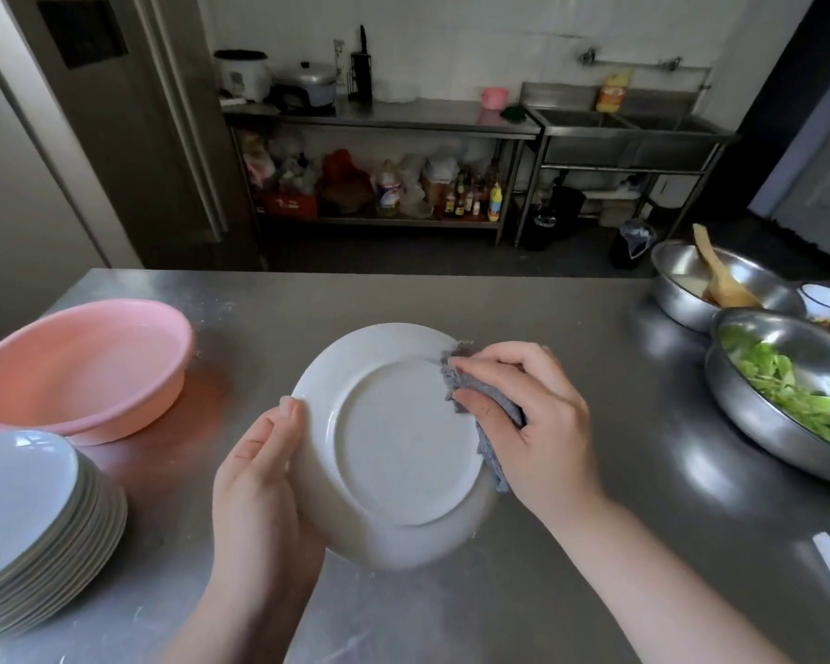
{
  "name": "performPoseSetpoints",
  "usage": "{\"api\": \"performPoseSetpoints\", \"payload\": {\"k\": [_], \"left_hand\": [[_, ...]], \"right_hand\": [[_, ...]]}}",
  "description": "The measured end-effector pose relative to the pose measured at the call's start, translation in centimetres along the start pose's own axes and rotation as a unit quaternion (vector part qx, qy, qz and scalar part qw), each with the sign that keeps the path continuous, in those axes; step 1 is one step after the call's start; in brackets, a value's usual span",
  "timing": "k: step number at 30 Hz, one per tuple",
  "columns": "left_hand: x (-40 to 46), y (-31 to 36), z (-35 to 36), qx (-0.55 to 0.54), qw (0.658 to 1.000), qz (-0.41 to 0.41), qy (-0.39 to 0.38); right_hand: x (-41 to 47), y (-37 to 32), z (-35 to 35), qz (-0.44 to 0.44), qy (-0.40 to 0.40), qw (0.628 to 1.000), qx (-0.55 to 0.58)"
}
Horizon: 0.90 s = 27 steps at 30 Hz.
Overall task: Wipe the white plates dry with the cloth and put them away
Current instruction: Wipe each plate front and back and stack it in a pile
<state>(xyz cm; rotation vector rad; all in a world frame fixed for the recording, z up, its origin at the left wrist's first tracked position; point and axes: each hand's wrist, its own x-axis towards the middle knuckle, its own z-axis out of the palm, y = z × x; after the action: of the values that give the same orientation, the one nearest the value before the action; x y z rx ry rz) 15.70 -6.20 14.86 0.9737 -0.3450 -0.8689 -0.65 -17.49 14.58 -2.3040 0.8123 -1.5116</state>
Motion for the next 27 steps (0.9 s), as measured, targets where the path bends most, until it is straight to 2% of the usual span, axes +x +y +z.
{"api": "performPoseSetpoints", "payload": {"k": [3,7,8,11,13,18,21,22,25,27], "left_hand": [[0.0,-0.4,0.3,-0.014,0.997,-0.056,0.047],[0.3,-0.7,0.6,-0.054,0.983,-0.118,0.128],[0.3,-0.8,0.7,-0.064,0.98,-0.139,0.126],[0.2,-1.2,1.1,-0.097,0.969,-0.191,0.126],[0.1,-1.1,1.7,-0.109,0.964,-0.198,0.137],[-0.3,-1.0,2.6,-0.138,0.947,-0.236,0.169],[0.1,-0.7,2.5,-0.144,0.937,-0.255,0.189],[0.3,-0.6,2.5,-0.146,0.935,-0.255,0.198],[0.8,-0.4,2.4,-0.153,0.933,-0.244,0.214],[0.6,-0.3,2.5,-0.157,0.932,-0.246,0.214]], "right_hand": [[-1.8,-0.3,0.4,-0.013,-0.023,1.0,-0.013],[-3.4,-0.6,0.8,-0.081,-0.079,0.993,-0.026],[-3.3,-0.4,0.7,-0.07,-0.075,0.994,-0.027],[-3.7,-0.6,0.8,0.031,0.003,0.999,-0.016],[-5.0,-1.6,1.8,0.042,0.025,0.999,-0.002],[-6.5,-3.8,4.5,0.032,0.007,0.999,-0.02],[-6.2,-3.5,4.0,-0.027,-0.034,0.999,-0.033],[-6.0,-3.0,3.6,-0.023,-0.026,0.999,-0.037],[-5.4,-2.6,2.8,0.061,0.048,0.996,-0.046],[-5.9,-3.4,3.4,0.041,0.025,0.997,-0.059]]}}
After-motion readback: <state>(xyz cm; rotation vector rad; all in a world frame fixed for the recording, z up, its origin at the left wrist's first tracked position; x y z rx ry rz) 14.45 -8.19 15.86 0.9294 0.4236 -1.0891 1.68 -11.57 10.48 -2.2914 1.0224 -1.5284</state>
